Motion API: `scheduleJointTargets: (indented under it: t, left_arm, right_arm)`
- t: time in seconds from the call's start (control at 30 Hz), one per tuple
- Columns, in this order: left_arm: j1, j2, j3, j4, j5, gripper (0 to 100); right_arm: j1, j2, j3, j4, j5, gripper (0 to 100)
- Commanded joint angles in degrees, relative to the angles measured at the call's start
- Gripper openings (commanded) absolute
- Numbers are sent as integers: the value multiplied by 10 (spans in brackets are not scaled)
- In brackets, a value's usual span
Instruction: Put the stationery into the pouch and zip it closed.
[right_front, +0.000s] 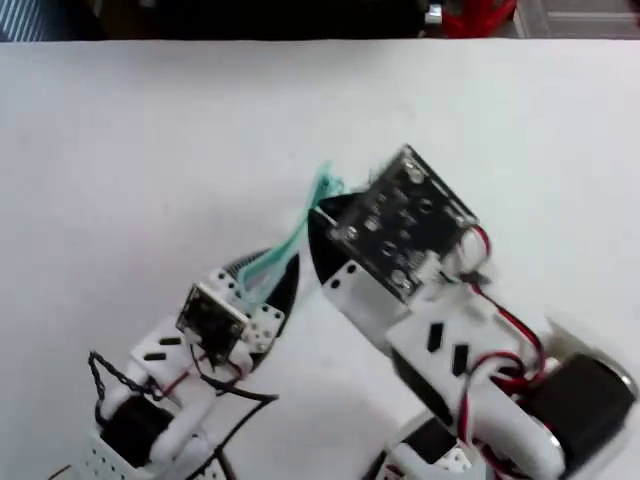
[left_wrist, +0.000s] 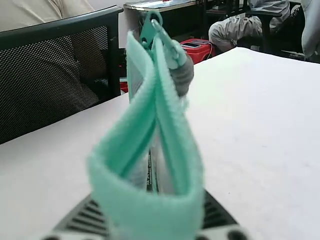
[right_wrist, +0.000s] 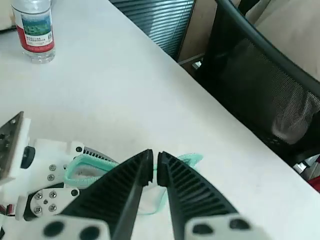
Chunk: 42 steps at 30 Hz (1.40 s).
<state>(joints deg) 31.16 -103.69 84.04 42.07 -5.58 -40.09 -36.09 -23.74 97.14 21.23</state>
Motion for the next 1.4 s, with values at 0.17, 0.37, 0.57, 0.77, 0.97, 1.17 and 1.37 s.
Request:
scheduleJointTargets:
  t: [0.17, 0.37, 0.57, 0.77, 0.97, 1.17, 1.37]
  left_arm:
    - [-7, -6, -1, -14, 5, 24]
    - [-7, -6, 12, -19, 0, 24]
    - [-7, -6, 14, -18, -18, 24]
    - [-7, -6, 14, -16, -18, 24]
    - [-7, -6, 15, -15, -19, 24]
    - [-7, -7, 23, -18, -22, 24]
    - [-7, -7, 23, -18, -22, 24]
  right_arm:
    - [105, -7, 182, -28, -27, 269]
    - [75, -88, 269, -51, 5, 282]
    - [45, -142, 350, -104, -25, 283]
    - [49, -122, 320, -149, -51, 283]
    - [60, -65, 212, -159, -51, 281]
    - [78, 69, 148, -155, -84, 280]
    - [94, 114, 57, -93, -102, 279]
